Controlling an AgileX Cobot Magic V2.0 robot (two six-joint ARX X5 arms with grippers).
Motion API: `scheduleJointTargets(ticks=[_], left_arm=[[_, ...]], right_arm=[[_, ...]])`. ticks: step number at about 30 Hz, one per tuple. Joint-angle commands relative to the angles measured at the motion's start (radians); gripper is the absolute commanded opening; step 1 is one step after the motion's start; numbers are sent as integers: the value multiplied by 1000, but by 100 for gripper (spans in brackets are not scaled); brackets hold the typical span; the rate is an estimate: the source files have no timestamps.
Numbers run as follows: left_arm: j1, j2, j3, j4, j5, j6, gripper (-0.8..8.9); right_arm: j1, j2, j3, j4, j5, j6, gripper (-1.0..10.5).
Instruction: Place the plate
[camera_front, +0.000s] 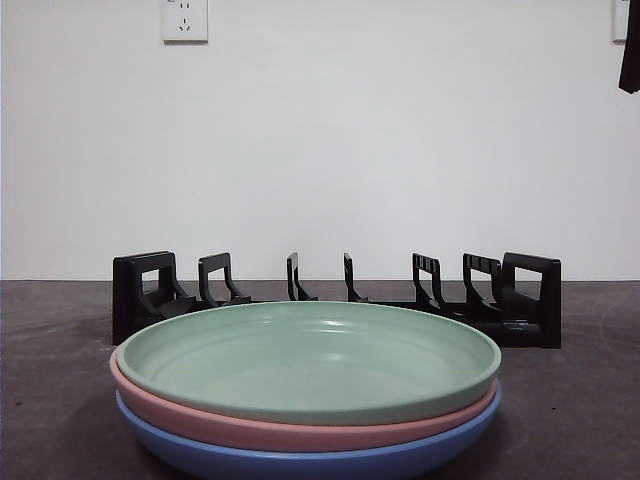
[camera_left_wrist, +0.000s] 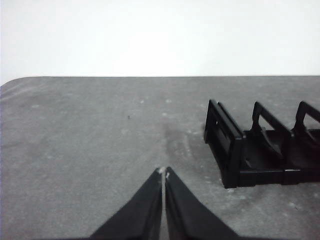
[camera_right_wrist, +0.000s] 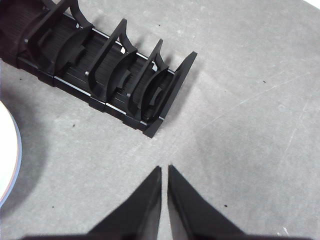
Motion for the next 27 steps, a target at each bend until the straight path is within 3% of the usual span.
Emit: scheduleJointTargets(ticks=[1, 14, 19, 24, 27], left_arm=[[1, -1, -19, 8, -4, -7, 7], [1, -1, -19, 9, -4, -7, 7], [1, -1, -19, 9, -4, -7, 7], [1, -1, -19, 9, -4, -7, 7], [1, -1, -19, 8, -4, -7, 7]], right_arm=[[5, 5, 5, 10, 1, 13, 17], [5, 5, 5, 10, 1, 13, 17], [-5, -38, 2, 21, 17, -35, 17], [-121, -254, -222, 359, 16, -15, 17], [-219, -433, -420, 508, 16, 100, 17]])
